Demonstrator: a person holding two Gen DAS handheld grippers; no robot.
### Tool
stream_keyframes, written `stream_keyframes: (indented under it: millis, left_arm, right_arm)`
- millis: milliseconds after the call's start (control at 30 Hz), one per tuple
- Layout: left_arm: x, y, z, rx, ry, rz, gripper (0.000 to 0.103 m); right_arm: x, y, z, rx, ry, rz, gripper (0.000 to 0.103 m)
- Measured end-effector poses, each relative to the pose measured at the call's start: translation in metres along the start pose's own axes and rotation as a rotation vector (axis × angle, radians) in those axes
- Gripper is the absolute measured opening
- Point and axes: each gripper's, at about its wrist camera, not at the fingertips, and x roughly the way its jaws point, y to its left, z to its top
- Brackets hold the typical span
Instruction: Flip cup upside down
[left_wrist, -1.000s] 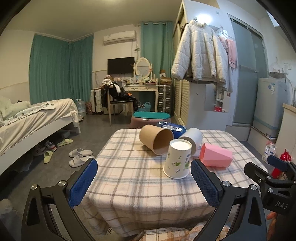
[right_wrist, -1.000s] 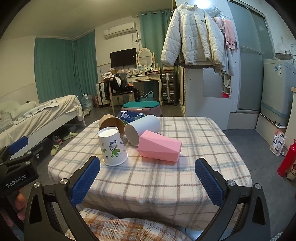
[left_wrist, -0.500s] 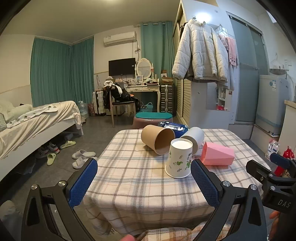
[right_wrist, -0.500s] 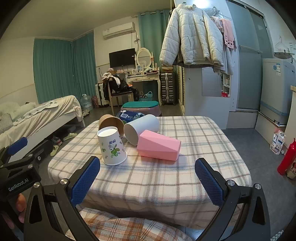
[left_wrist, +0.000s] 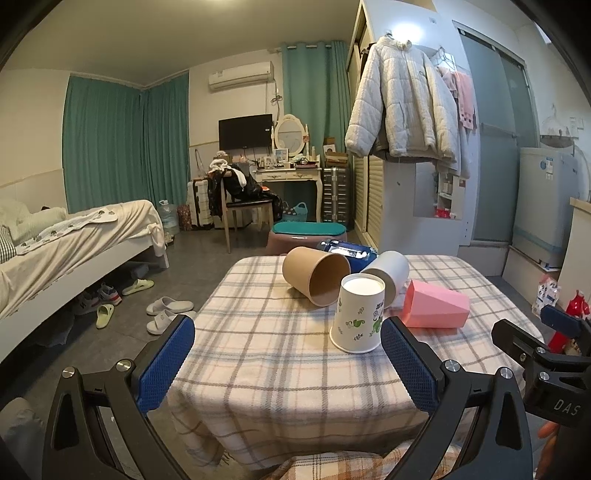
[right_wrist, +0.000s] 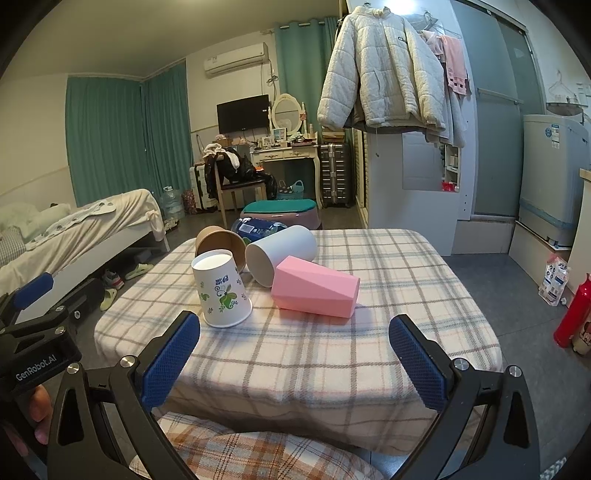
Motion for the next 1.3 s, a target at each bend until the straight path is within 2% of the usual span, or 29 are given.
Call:
stream_keyframes:
  millis: [1300]
  left_arm:
    - [0.006, -0.003, -0.009, 0.008, 0.022, 0.007, 0.103]
  right_arm:
    - [0.011, -0.001, -0.007, 0.006, 0.024, 0.005, 0.103]
